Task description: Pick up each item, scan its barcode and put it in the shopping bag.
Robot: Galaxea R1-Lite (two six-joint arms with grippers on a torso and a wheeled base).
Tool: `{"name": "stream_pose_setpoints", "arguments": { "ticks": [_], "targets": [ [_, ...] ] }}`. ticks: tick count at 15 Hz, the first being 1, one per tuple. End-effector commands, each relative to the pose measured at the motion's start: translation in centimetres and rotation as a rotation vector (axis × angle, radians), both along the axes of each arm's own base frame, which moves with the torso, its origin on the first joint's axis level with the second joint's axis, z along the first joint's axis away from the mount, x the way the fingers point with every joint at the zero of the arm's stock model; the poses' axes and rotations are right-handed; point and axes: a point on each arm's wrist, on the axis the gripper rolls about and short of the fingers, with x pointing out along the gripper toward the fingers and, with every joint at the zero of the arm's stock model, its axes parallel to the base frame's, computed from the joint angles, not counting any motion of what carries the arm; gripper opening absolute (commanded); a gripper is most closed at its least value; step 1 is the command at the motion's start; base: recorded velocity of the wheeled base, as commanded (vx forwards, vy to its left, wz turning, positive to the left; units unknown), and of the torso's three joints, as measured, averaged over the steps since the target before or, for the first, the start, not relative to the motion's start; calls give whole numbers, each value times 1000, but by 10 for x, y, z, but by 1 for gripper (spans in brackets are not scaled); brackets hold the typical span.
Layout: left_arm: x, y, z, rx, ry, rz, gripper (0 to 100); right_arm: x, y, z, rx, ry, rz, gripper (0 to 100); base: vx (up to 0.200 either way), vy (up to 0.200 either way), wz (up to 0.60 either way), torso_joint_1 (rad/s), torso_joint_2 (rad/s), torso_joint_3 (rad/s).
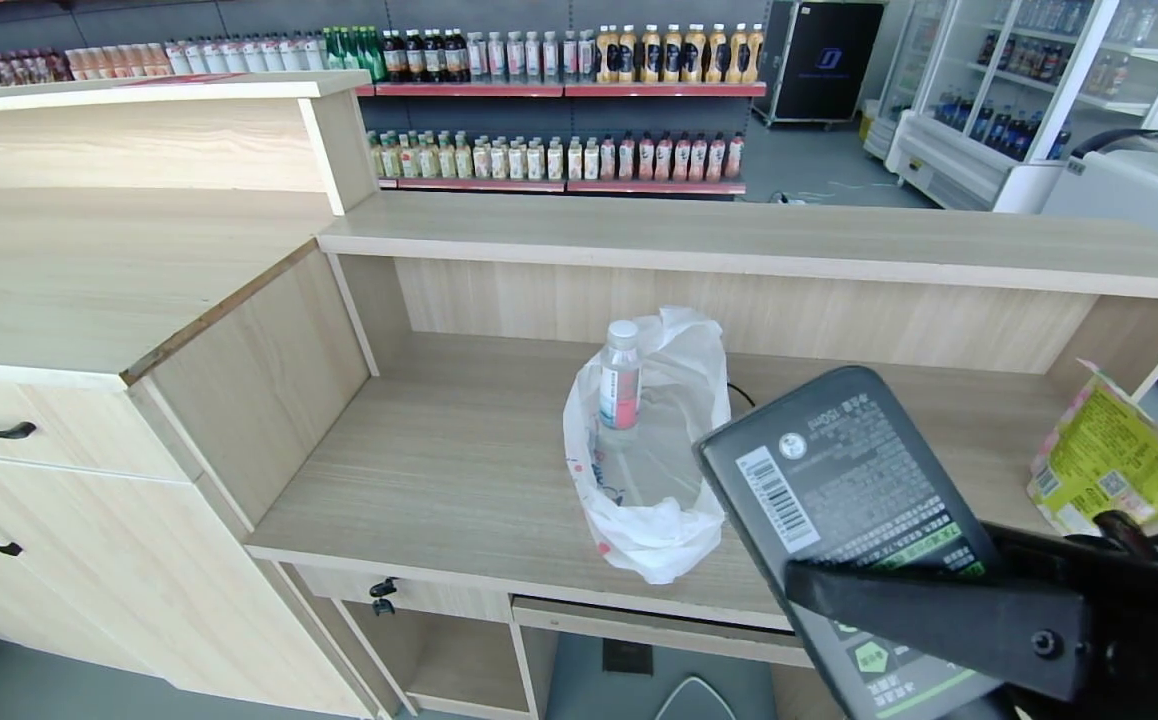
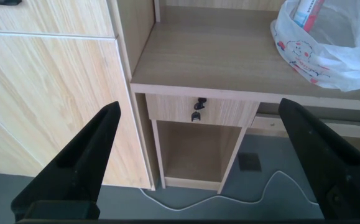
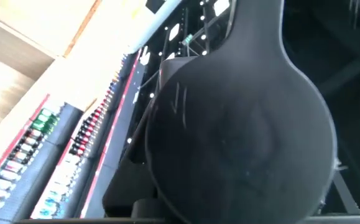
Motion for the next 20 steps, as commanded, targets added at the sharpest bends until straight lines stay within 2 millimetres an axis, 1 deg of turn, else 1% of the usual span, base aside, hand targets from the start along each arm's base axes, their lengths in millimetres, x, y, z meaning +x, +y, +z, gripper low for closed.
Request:
{"name": "stream_pose_setpoints", "arguments": {
  "ticks": [1, 4, 12, 19, 20],
  "targets": [
    [0, 0, 0, 0, 1, 0, 100, -7, -7, 9, 35, -31, -2, 0, 0, 0, 0, 0, 0, 0],
    [0, 0, 0, 0, 1, 0, 100, -9, -10, 15, 60, -35, 2, 0, 0, 0, 0, 0, 0, 0],
    [0, 0, 0, 0, 1, 0, 100, -15, -11, 17, 69, -31, 20, 0, 0, 0, 0, 0, 0, 0],
    [0, 0, 0, 0, 1, 0, 100, -16, -10, 18, 72, 7, 34, 0, 0, 0, 0, 0, 0, 0],
    [0, 0, 0, 0, 1, 0, 100, -14, -11, 20, 88, 48, 22, 0, 0, 0, 0, 0, 0, 0]
  ]
}}
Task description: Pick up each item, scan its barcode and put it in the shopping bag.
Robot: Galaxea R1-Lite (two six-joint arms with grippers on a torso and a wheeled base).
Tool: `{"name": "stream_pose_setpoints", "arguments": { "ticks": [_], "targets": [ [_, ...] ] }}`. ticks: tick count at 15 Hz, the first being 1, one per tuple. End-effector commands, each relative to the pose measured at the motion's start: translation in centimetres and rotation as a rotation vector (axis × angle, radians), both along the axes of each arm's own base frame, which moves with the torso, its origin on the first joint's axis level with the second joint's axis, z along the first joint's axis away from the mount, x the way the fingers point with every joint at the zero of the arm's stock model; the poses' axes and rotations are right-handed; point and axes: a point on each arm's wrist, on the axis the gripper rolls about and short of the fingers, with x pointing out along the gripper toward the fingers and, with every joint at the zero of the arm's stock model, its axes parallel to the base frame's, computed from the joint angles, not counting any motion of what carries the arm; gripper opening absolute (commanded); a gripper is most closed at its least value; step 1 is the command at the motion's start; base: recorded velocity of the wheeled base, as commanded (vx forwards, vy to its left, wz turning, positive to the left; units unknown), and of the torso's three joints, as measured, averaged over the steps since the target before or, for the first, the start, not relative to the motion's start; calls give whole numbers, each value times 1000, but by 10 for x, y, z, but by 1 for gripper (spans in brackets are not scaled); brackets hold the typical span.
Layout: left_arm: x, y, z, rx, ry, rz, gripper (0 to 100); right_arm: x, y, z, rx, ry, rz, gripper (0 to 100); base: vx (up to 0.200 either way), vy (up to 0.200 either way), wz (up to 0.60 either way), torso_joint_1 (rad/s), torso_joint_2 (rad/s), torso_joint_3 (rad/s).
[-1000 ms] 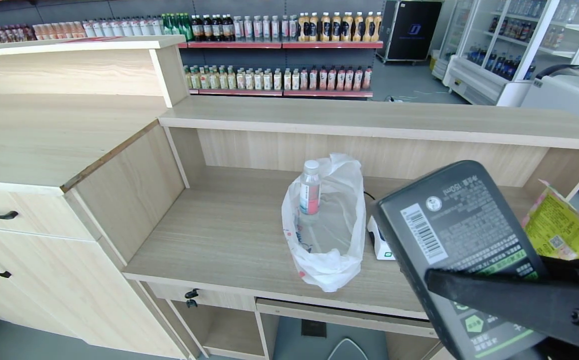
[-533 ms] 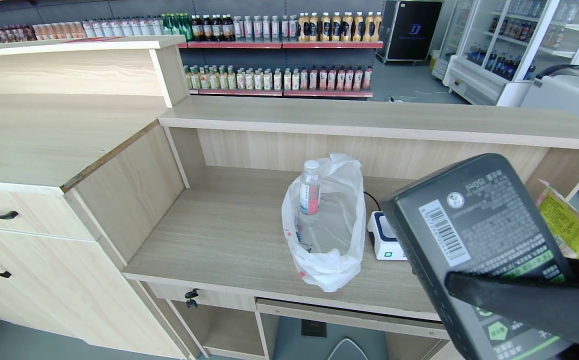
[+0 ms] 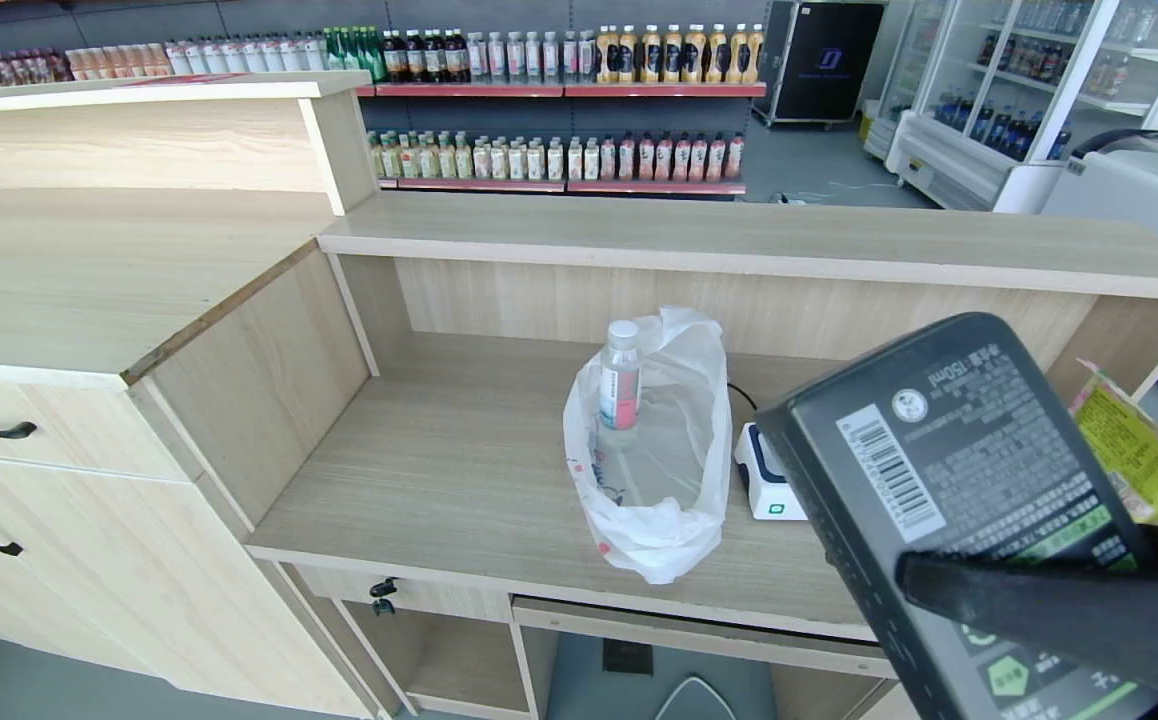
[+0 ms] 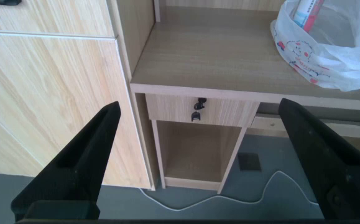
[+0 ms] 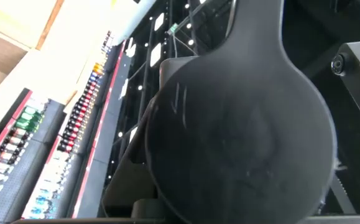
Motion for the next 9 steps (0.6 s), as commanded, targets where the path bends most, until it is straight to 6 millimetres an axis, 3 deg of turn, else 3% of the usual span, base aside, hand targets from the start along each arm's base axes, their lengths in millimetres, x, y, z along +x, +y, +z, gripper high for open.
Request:
{"name": "stream_pose_setpoints", "arguments": {
  "ticks": [1, 2, 3, 5, 6, 9],
  "targets": [
    [0, 0, 0, 0, 1, 0, 100, 8, -5, 5, 45, 158, -62, 0, 0, 0, 0, 0, 0, 0],
    [0, 0, 0, 0, 1, 0, 100, 16, -18, 7, 133, 405, -176, 0, 0, 0, 0, 0, 0, 0],
    [0, 0, 0, 0, 1, 0, 100, 21, -41, 11, 319, 666, -348, 0, 0, 0, 0, 0, 0, 0],
    [0, 0, 0, 0, 1, 0, 100, 27, -65, 10, 717, 1081, -554, 0, 0, 0, 0, 0, 0, 0],
    [0, 0, 0, 0, 1, 0, 100, 35, -77, 8, 928, 1223, -660, 0, 0, 0, 0, 0, 0, 0],
    [0, 0, 0, 0, 1, 0, 100, 41, -124, -7, 1439, 1389, -974, 0, 0, 0, 0, 0, 0, 0]
  ]
}}
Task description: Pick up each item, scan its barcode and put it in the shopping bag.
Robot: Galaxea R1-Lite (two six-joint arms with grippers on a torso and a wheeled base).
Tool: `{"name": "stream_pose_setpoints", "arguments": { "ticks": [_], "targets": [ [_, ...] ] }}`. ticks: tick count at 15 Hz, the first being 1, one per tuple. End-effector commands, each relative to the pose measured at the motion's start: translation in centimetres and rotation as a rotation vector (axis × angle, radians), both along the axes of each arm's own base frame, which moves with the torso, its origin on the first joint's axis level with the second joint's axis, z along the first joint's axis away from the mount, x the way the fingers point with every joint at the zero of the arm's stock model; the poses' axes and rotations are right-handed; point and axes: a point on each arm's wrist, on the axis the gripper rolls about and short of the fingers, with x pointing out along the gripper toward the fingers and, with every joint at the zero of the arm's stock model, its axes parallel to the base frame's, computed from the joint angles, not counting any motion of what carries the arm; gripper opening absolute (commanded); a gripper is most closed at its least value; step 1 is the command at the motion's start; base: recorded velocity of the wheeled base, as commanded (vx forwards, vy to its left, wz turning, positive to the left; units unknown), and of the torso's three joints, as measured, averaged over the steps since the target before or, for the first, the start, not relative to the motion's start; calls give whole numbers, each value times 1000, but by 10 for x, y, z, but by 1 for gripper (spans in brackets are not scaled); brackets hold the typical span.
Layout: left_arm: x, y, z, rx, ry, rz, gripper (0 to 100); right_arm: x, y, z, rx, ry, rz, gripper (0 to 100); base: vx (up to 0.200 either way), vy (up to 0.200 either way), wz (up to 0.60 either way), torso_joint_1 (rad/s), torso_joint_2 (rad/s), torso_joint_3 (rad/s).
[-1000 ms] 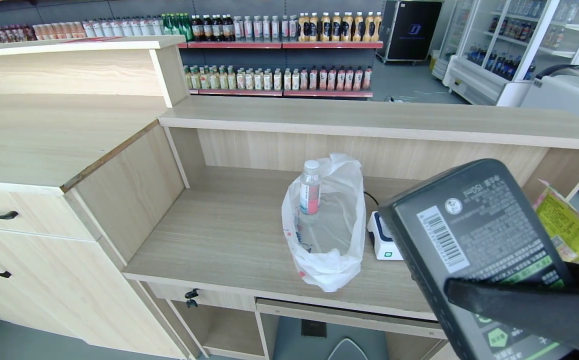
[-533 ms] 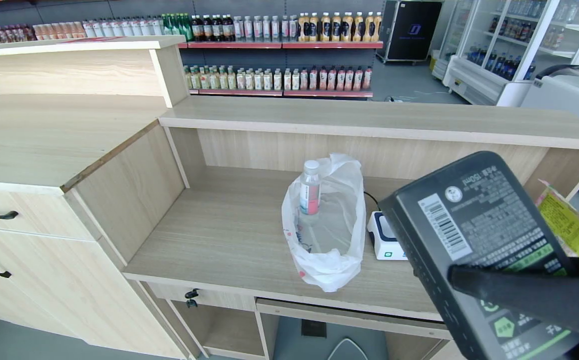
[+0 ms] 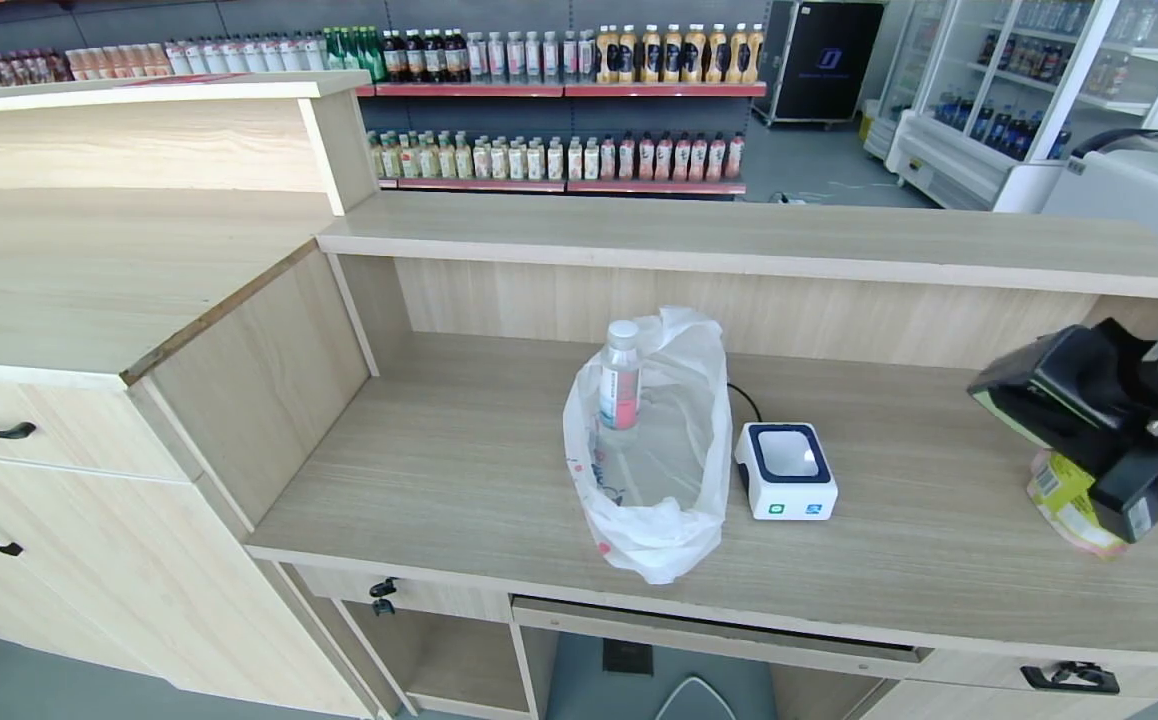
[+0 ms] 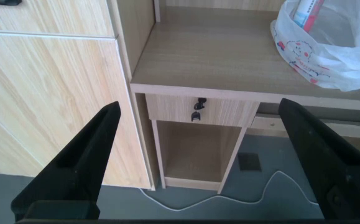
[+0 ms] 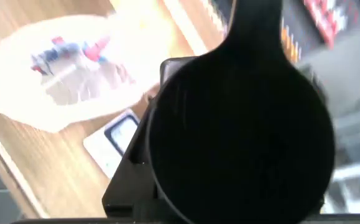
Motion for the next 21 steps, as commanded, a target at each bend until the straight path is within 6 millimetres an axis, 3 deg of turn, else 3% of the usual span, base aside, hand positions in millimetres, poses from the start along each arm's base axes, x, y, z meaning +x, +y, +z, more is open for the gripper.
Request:
{"name": "stream_pose_setpoints", "arguments": {
  "ticks": [1, 4, 8, 11, 12, 15, 18, 21],
  "targets": [
    [0, 0, 0, 0, 1, 0, 100, -12, -48, -10, 233, 132, -418, 0, 0, 0, 0, 0, 0, 0],
    [0, 0, 0, 0, 1, 0, 100, -17, -67, -11, 397, 144, -546, 0, 0, 0, 0, 0, 0, 0],
    [0, 0, 0, 0, 1, 0, 100, -13, -67, -3, 562, 182, -399, 0, 0, 0, 450, 1, 1, 3],
    [0, 0, 0, 0, 1, 0, 100, 12, -78, 13, 848, 328, -331, 0, 0, 0, 600, 6, -1, 2],
    [0, 0, 0, 0, 1, 0, 100, 22, -85, 12, 1022, 438, -220, 0, 0, 0, 0, 0, 0, 0],
    [0, 0, 0, 0, 1, 0, 100, 49, -118, -12, 1281, 607, -123, 0, 0, 0, 0, 0, 0, 0],
    [0, 0, 0, 0, 1, 0, 100, 73, -144, -42, 1338, 633, -202, 0, 0, 0, 0, 0, 0, 0],
    [0, 0, 0, 0, 1, 0, 100, 80, -160, -58, 1384, 672, -222, 0, 0, 0, 0, 0, 0, 0]
  ]
}}
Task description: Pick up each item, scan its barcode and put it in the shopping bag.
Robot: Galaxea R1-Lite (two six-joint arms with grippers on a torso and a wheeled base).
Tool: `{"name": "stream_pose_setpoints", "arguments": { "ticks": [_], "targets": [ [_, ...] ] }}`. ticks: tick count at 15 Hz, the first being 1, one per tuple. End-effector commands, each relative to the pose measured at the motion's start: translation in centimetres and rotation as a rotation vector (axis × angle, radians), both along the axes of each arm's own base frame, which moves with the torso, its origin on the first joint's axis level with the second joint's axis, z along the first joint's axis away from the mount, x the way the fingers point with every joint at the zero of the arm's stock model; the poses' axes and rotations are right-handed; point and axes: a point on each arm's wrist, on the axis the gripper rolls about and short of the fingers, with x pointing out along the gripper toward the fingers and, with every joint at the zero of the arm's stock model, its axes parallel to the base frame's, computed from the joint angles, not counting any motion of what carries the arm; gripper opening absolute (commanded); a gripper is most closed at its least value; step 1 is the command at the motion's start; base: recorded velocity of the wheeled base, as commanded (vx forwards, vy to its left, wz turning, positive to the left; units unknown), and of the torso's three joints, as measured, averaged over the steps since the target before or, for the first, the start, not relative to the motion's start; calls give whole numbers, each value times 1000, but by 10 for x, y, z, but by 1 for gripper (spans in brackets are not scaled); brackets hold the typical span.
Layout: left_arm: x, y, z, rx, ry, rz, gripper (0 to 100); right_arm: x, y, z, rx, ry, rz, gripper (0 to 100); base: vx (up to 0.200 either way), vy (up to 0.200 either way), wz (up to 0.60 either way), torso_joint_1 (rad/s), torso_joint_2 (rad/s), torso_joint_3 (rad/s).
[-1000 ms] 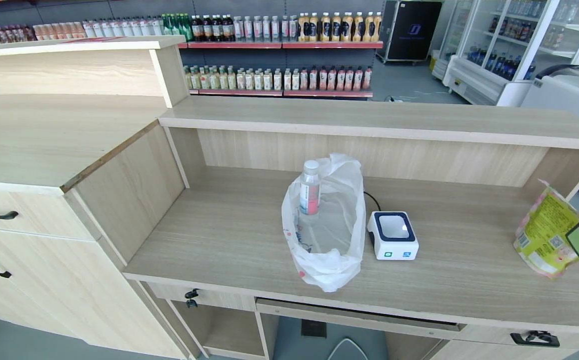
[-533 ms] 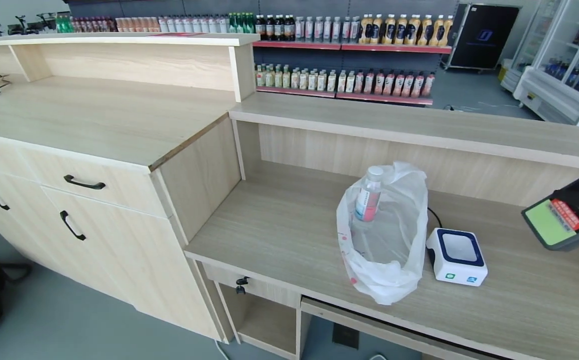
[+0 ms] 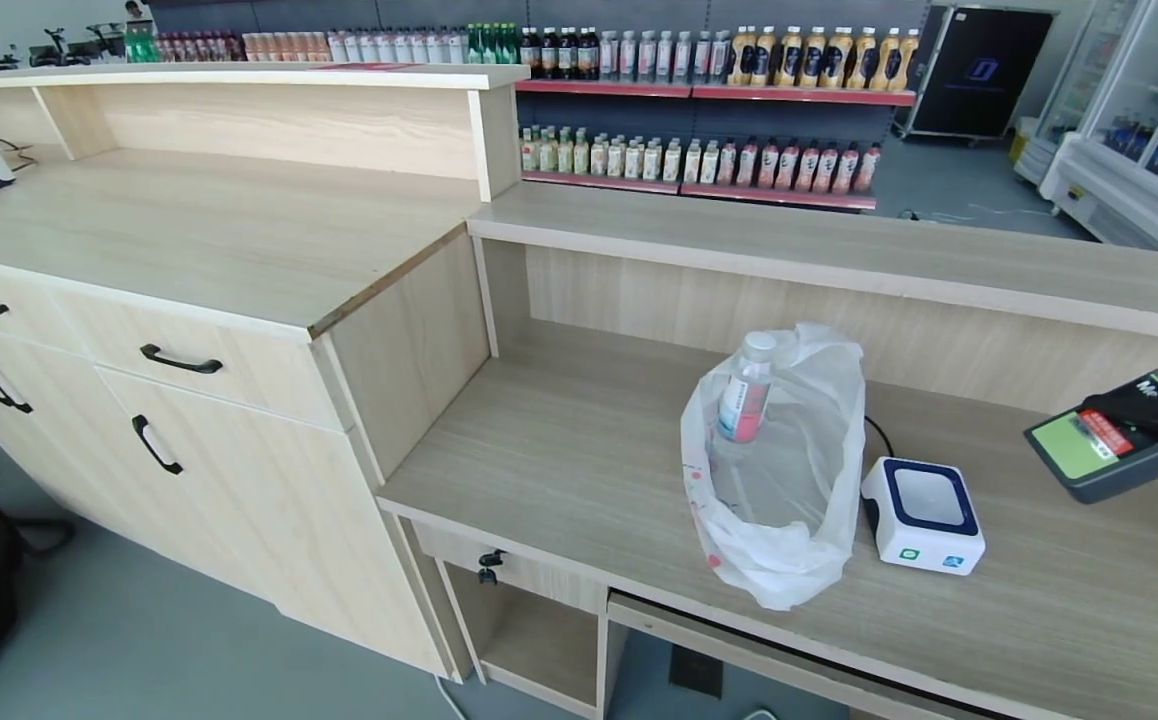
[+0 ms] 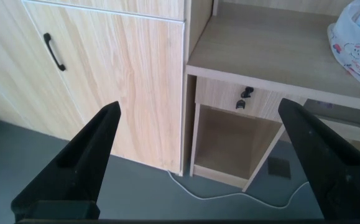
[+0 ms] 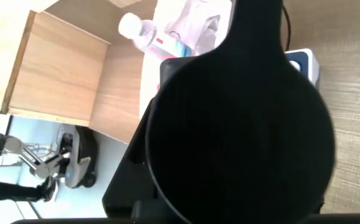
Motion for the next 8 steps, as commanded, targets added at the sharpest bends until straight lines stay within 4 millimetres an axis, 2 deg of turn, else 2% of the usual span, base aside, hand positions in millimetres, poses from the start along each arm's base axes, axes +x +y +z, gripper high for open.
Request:
{"name": "stream_pose_setpoints", "arguments": {
  "ticks": [1, 8],
  "targets": [
    [0, 0, 0, 0, 1, 0, 100, 11, -14, -22, 57, 69, 0, 0, 0, 0, 0, 0, 0, 0],
    [0, 0, 0, 0, 1, 0, 100, 27, -21, -38, 86, 67, 62, 0, 0, 0, 0, 0, 0, 0]
  ]
}}
